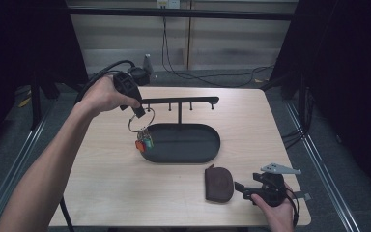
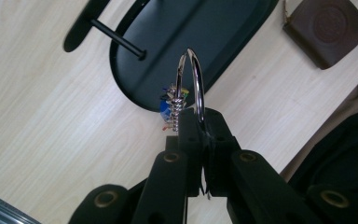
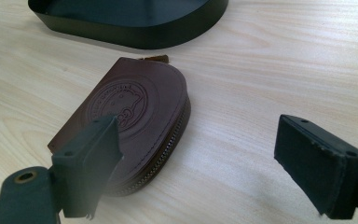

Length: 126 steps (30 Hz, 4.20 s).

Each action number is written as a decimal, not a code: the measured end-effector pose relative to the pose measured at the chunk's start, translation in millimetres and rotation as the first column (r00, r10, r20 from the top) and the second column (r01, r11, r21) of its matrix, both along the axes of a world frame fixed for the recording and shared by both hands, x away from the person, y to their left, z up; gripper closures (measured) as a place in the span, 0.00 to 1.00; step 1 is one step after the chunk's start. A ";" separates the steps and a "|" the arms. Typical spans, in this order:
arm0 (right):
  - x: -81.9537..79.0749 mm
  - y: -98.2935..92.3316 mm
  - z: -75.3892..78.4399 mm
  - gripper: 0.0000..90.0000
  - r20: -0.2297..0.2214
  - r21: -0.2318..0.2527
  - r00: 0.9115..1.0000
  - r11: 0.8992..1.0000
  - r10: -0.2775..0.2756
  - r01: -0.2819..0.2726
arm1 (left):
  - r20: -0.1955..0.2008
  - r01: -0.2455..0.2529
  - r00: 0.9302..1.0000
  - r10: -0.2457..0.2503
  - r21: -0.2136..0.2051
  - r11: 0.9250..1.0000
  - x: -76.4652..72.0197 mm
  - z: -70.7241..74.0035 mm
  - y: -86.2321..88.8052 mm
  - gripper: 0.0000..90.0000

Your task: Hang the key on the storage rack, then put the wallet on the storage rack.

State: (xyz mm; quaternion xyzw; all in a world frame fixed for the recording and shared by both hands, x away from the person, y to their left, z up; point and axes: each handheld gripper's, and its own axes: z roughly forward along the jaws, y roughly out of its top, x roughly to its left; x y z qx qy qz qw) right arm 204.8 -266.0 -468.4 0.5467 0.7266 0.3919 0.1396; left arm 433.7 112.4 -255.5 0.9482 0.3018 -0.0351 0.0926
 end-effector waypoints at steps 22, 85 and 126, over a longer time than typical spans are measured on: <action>-0.4 0.6 0.1 0.16 -0.005 0.002 1.000 1.000 0.007 -0.007 | -0.004 -0.017 1.000 0.017 0.050 0.999 28.7 -21.3 -0.7 0.97; 2.7 1.0 -1.4 0.16 -0.009 -0.006 1.000 1.000 0.007 -0.007 | 0.018 -0.193 0.980 0.198 -0.149 0.970 14.6 -37.6 36.6 0.59; 0.2 5.4 0.2 0.25 0.010 -0.022 1.000 1.000 0.000 0.000 | 0.079 -0.160 0.972 0.221 -0.469 0.869 -77.5 -115.4 75.2 0.28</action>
